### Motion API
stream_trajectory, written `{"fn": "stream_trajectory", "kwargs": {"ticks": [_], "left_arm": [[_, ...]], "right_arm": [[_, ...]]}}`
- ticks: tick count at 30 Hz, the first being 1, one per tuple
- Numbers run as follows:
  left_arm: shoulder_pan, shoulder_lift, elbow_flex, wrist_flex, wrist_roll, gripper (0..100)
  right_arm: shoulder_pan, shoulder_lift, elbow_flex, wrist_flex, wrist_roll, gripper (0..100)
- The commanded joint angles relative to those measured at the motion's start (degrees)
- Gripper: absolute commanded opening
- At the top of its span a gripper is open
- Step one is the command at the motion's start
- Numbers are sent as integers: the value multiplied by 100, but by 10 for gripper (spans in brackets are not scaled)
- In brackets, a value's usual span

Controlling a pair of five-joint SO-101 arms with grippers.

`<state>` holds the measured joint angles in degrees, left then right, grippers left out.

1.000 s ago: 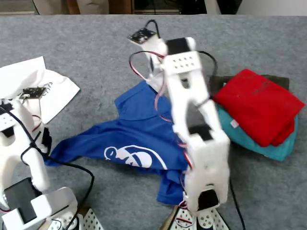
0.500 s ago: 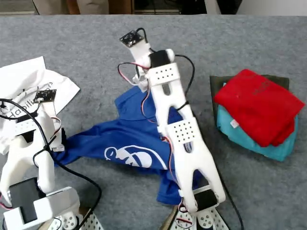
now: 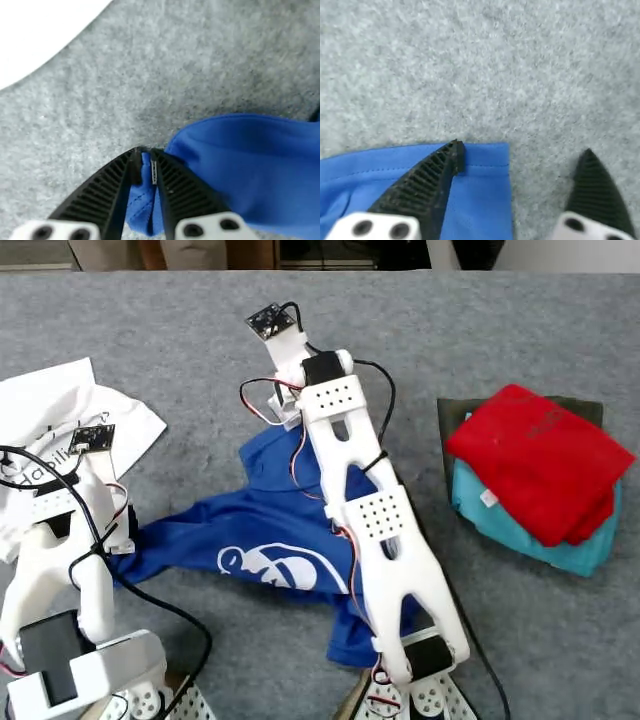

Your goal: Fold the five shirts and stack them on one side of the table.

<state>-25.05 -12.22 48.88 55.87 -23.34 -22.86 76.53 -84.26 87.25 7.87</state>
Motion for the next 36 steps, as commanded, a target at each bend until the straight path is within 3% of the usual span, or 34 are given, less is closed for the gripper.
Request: {"fn": "stream_trajectory", "kwargs": {"ticks": [1, 4, 15, 21, 23, 32, 36], "left_arm": [[35, -198, 9, -35, 44, 19], [26, -198, 9, -35, 44, 19], [18, -198, 9, -26, 44, 19], [9, -198, 9, -26, 44, 19], [9, -198, 9, -26, 44, 19], [9, -198, 9, -26, 44, 19], [0, -198, 9, -44, 44, 19]], "right_arm": [[-154, -22, 4, -88, 202, 210], [-233, -13, 13, 141, 571, 186], [-233, -4, 13, 308, 765, 189], [-224, 4, 13, 290, 765, 38], [-224, 4, 13, 281, 765, 34], [-180, 4, 4, 264, 527, 30], [-101, 4, -31, 193, 26, 27]]}}
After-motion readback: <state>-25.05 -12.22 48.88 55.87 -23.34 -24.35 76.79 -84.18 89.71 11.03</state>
